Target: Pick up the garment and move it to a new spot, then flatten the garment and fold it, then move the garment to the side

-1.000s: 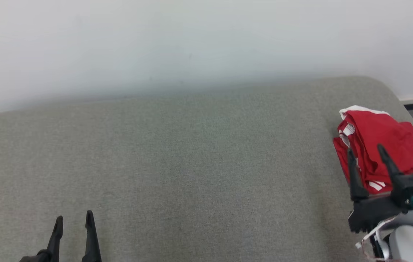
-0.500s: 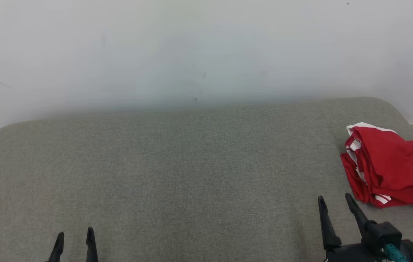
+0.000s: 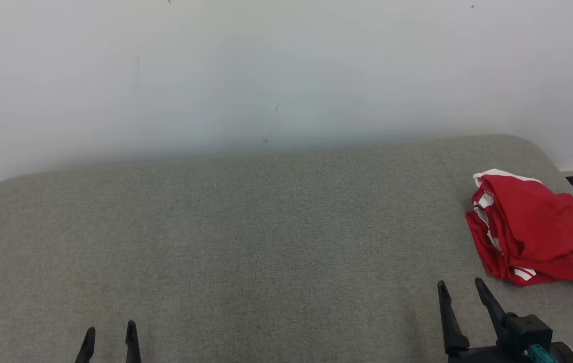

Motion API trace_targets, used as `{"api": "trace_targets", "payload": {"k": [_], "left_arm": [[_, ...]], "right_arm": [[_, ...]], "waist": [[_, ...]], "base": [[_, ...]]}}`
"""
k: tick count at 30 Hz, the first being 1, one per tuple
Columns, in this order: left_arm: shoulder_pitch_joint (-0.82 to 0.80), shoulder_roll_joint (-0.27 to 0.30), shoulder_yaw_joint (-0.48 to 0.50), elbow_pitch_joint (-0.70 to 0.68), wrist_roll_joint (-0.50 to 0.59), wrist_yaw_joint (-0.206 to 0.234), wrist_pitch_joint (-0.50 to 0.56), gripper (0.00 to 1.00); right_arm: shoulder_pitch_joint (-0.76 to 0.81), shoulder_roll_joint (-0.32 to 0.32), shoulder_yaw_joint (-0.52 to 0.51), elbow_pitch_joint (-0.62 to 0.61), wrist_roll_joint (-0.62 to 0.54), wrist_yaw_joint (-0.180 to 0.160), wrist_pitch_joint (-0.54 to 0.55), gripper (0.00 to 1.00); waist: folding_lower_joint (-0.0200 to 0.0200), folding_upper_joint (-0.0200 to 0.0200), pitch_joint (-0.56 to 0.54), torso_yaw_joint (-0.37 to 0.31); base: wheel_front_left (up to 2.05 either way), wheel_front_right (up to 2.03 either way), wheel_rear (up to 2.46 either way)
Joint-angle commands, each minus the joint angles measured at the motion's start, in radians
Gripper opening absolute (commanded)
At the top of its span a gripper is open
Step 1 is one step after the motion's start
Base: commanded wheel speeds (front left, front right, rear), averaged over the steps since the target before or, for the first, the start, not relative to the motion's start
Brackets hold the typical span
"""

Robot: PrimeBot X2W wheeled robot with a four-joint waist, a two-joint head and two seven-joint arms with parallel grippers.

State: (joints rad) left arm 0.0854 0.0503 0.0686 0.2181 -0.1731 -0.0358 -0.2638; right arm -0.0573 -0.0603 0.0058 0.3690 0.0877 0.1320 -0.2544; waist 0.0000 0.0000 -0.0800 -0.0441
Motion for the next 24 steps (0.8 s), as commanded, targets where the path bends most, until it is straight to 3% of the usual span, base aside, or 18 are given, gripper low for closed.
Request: {"api": "trace_targets", "payload": {"k": [1, 24], "left_arm": [[-0.011, 0.000, -0.002, 0.002, -0.003, 0.001, 0.000, 1.00], [-0.023, 0.000, -0.006, 0.004, -0.001, 0.000, 0.000, 1.00]], "right_arm": [[0.006, 0.004, -0.002, 0.001, 0.001, -0.003, 0.003, 1.00], [-0.002, 0.010, 0.016, 0.009, -0.002, -0.003, 0.004, 1.00]], "waist": [[0.0000, 0.0000, -0.001, 0.000], [0.0000, 0.0000, -0.005, -0.003]], "base": [[0.00, 0.00, 0.00], [0.00, 0.00, 0.00]]}}
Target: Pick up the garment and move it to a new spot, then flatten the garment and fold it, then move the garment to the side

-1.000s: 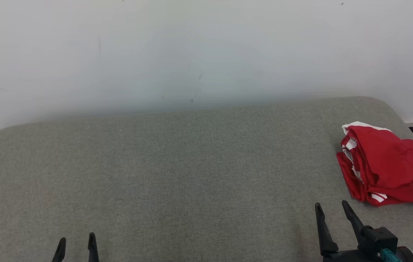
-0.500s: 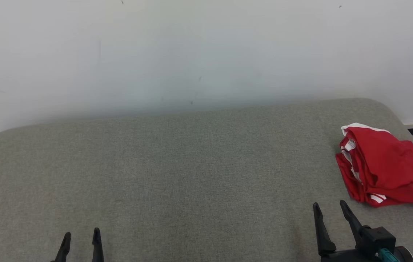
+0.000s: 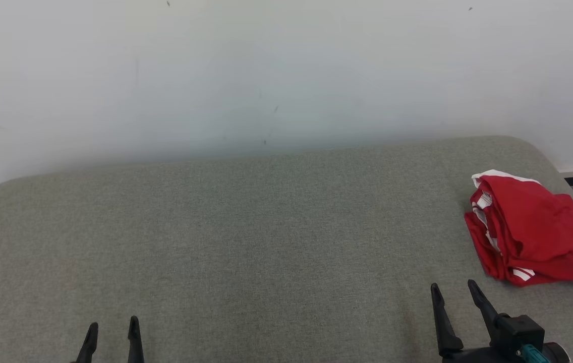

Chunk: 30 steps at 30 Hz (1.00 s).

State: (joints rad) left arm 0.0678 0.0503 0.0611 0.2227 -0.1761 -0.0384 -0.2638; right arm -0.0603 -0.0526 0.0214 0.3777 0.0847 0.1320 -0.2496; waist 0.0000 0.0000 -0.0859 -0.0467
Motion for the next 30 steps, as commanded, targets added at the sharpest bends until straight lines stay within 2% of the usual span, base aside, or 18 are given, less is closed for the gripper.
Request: {"api": "trace_targets", "payload": {"k": [1, 13, 14, 20, 30], "left_arm": [[-0.007, 0.000, 0.000, 0.000, 0.002, 0.001, 0.000, 1.00], [-0.007, 0.000, 0.000, 0.006, -0.007, 0.007, 0.000, 1.00], [-0.003, 0.000, -0.002, 0.005, -0.003, 0.003, 0.000, 0.00], [0.021, -0.008, -0.002, 0.058, -0.013, 0.002, 0.012, 0.00], [-0.010, -0.007, 0.008, 0.055, -0.207, -0.011, 0.064, 0.00]], "right_arm": [[0.001, 0.002, 0.000, 0.002, -0.002, -0.003, 0.000, 1.00], [-0.012, 0.003, 0.018, 0.021, 0.005, -0.003, 0.007, 1.00], [-0.005, 0.001, 0.017, 0.021, 0.000, 0.000, 0.004, 0.00], [0.033, 0.001, 0.015, 0.071, 0.011, 0.000, 0.010, 0.00], [0.019, 0.001, -0.008, 0.044, 0.218, 0.000, 0.060, 0.00]], "waist": [[0.0000, 0.0000, 0.001, 0.000], [0.0000, 0.0000, 0.003, 0.000], [0.0001, 0.0000, 0.003, 0.000], [0.0000, 0.0000, 0.003, 0.001], [0.0000, 0.0000, 0.010, 0.004]], "base": [[0.00, 0.00, 0.00], [0.00, 0.00, 0.00], [0.00, 0.00, 0.00], [0.00, 0.00, 0.00], [0.00, 0.00, 0.00]]}}
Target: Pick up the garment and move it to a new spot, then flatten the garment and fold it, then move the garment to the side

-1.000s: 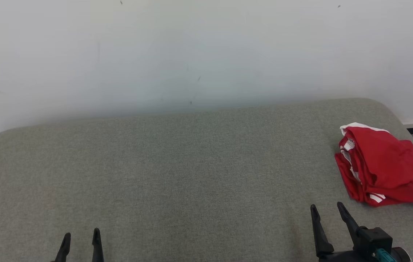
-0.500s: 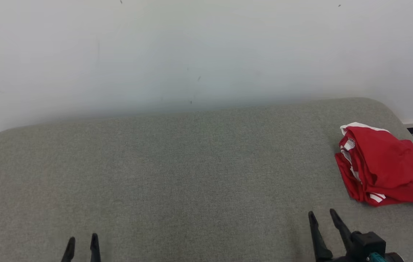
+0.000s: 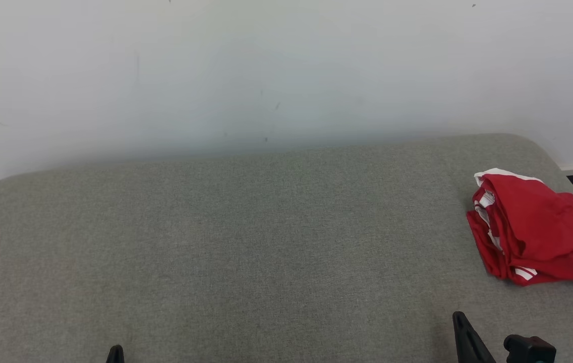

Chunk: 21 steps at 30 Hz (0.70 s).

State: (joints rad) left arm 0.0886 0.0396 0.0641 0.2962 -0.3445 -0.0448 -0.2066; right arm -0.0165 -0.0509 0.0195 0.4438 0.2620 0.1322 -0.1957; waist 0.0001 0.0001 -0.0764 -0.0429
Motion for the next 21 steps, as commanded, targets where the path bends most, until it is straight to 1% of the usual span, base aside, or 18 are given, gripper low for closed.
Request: {"api": "trace_targets", "payload": {"k": [1, 2, 21], "left_arm": [[-0.033, 0.004, 0.005, -0.020, -0.057, -0.006, 0.011, 0.00], [-0.033, 0.004, 0.005, -0.020, -0.057, -0.006, 0.011, 0.00], [-0.076, 0.006, 0.015, -0.032, -0.366, -0.027, 0.087, 0.00]], "right_arm": [[-0.026, 0.000, -0.008, -0.026, 0.060, 0.000, 0.011, 0.00], [-0.026, 0.000, -0.008, -0.026, 0.060, 0.000, 0.011, 0.00], [-0.043, 0.000, -0.038, -0.074, 0.388, -0.001, 0.084, 0.00]], "waist": [[0.0000, -0.0001, 0.001, 0.001], [0.0000, -0.0001, 0.001, 0.001], [0.0000, -0.0001, 0.015, 0.008]], "base": [[0.00, 0.00, 0.00], [0.00, 0.00, 0.00], [0.00, 0.00, 0.00]]}}
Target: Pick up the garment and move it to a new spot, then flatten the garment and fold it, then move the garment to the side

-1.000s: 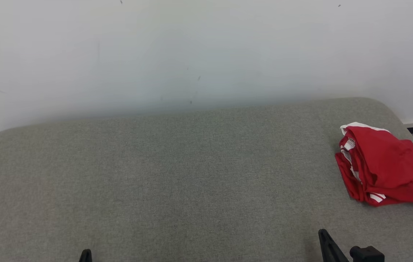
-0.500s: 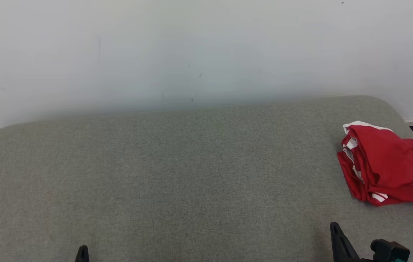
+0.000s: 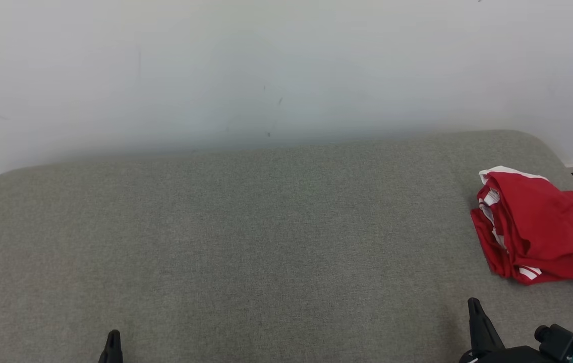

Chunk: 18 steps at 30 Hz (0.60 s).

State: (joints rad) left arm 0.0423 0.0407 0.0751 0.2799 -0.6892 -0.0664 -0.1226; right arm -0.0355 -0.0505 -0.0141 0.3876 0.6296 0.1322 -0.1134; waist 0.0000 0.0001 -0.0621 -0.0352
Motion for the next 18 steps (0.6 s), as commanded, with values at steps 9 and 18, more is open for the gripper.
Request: {"api": "trace_targets", "payload": {"k": [9, 18], "left_arm": [[-0.048, 0.006, 0.009, -0.019, -0.146, -0.014, 0.036, 0.00], [-0.064, 0.007, 0.014, -0.022, -0.259, -0.022, 0.066, 0.00]], "right_arm": [[-0.032, 0.000, -0.018, -0.036, 0.154, -0.001, 0.034, 0.00], [-0.039, 0.000, -0.030, -0.052, 0.275, -0.001, 0.062, 0.00]], "waist": [[0.0000, -0.0001, 0.006, 0.004], [0.0000, -0.0001, 0.013, 0.007]], "base": [[0.00, 0.00, 0.00], [0.00, 0.00, 0.00]]}}
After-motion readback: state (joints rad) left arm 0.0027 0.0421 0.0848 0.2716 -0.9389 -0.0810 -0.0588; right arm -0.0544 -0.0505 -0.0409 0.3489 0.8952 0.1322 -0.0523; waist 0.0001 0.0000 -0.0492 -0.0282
